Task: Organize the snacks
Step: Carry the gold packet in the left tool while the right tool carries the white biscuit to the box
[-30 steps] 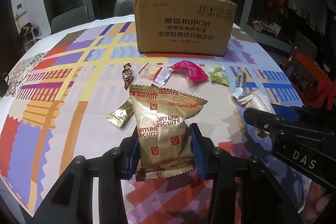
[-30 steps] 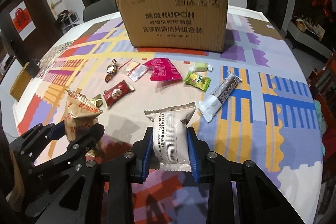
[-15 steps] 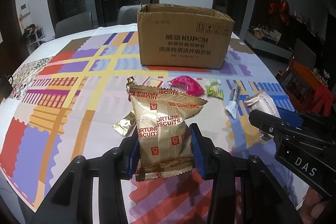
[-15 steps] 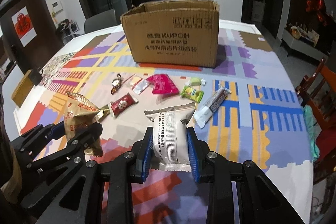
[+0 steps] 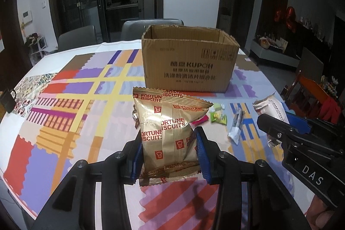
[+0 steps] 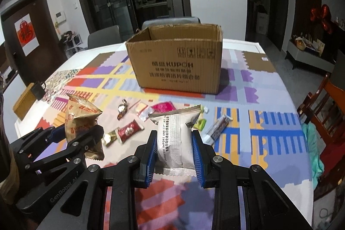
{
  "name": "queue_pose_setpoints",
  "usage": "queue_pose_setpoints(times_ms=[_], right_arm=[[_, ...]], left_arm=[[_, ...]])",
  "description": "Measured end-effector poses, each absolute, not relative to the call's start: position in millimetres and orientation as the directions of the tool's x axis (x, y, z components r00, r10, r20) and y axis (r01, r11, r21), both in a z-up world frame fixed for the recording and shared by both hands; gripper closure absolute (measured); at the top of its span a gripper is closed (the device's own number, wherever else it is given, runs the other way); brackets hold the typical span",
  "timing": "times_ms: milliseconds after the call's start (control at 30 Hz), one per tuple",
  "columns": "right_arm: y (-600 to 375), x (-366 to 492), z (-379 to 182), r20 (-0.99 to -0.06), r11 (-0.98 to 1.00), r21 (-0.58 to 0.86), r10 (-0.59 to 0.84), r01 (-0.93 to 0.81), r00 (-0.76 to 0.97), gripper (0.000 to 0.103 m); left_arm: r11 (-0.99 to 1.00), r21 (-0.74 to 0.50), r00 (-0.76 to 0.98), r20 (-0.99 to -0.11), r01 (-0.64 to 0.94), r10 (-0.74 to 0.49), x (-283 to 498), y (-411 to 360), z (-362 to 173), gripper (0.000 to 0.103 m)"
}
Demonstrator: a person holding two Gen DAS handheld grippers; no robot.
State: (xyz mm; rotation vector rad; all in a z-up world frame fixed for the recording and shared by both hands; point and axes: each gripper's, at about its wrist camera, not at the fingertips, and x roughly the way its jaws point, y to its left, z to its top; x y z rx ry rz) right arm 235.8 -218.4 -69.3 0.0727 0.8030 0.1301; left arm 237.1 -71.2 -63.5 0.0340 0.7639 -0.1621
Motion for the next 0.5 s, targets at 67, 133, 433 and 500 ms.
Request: queue_pose_setpoints(times_ms=[67, 133, 433, 500], right_arm=[[-219.5, 237.8, -64.6, -0.702, 0.99, 0.114, 0.141, -0.085, 0.698, 0.071], [-220.3, 239.5, -60.4, -0.692, 0.991, 0.107, 0.133, -0.081, 0.709, 0.071], [-227.7, 255.4, -45.5, -0.663, 0.992, 0.101, 0.12, -0.07, 0.739, 0.071], [-229.2, 259.0, -42.8, -0.657, 0.992, 0.103, 0.12, -0.069, 0.744, 0.071]], left_arm=[[0.987, -0.028, 0.713, -0.688, 0.159, -0.135, 240.3, -72.1, -59.9, 0.06], [0.987, -0.027, 0.718, -0.683, 0.16, -0.135, 242.6, -73.1, -56.6, 0.06], [0.986, -0.027, 0.734, -0.665, 0.163, -0.139, 259.7, -78.3, -43.1, 0.06], [0.986, -0.025, 0.736, -0.662, 0.162, -0.138, 264.7, -79.8, -40.0, 0.06]])
